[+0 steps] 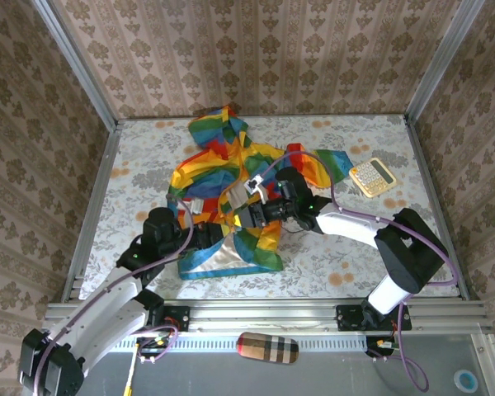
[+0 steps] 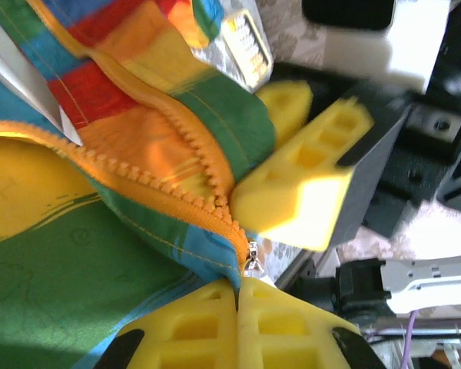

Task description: Zip up the jacket

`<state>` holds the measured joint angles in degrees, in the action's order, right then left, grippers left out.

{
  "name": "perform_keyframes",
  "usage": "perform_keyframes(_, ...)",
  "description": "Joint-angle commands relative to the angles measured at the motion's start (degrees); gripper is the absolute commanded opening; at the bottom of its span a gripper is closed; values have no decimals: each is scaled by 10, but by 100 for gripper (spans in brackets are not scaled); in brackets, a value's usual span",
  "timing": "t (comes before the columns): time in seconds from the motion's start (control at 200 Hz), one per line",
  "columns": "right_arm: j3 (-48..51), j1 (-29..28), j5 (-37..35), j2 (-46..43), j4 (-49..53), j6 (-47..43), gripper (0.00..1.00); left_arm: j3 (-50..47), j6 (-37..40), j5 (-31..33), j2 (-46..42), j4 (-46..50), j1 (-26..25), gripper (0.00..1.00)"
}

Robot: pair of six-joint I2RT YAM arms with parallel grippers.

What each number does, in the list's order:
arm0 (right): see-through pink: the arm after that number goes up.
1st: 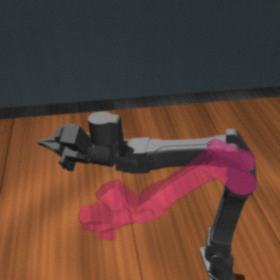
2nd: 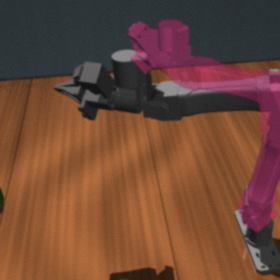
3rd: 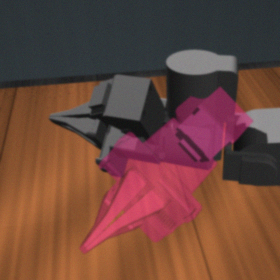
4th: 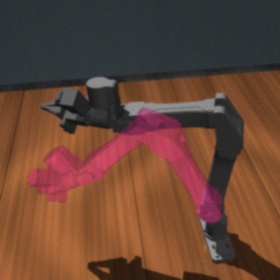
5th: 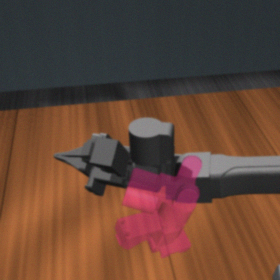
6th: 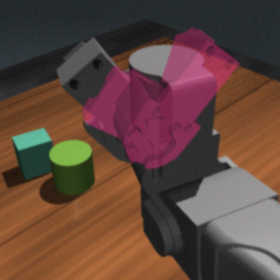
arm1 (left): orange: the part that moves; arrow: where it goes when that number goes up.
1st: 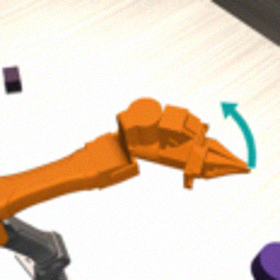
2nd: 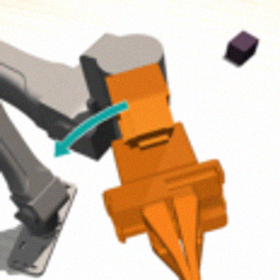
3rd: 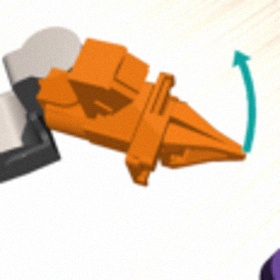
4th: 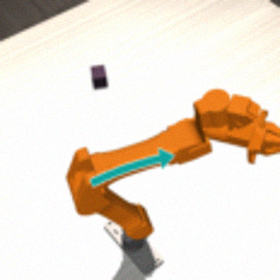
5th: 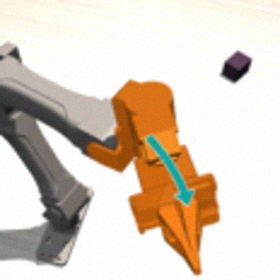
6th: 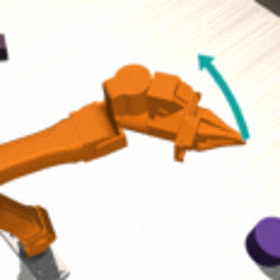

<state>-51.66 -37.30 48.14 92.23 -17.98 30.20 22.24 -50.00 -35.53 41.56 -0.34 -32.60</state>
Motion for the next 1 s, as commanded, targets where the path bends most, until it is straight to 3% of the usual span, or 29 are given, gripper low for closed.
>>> perform_keyframes(0.0,-4,6,-42,-13,16,-25,31,24,28,2,4,91,-13,0)
perform_keyframes(0.085,-3,6,-70,-34,60,-42,43,39,41,12,10,117,-13,0)
perform_keyframes(0.225,-3,5,-112,-84,147,-78,49,65,63,9,31,147,-14,0)
perform_keyframes(0.37,8,-8,-146,-142,213,-110,48,88,81,1,60,168,-14,0)
perform_keyframes(0.545,34,-67,-234,-176,277,-195,45,106,87,-1,87,169,-14,0)
perform_keyframes(0.74,9,-136,-297,-147,302,-236,41,124,95,-8,110,178,-14,0)
perform_keyframes(0.995,-22,-145,-299,-79,286,-258,42,133,98,-9,111,188,-14,0)
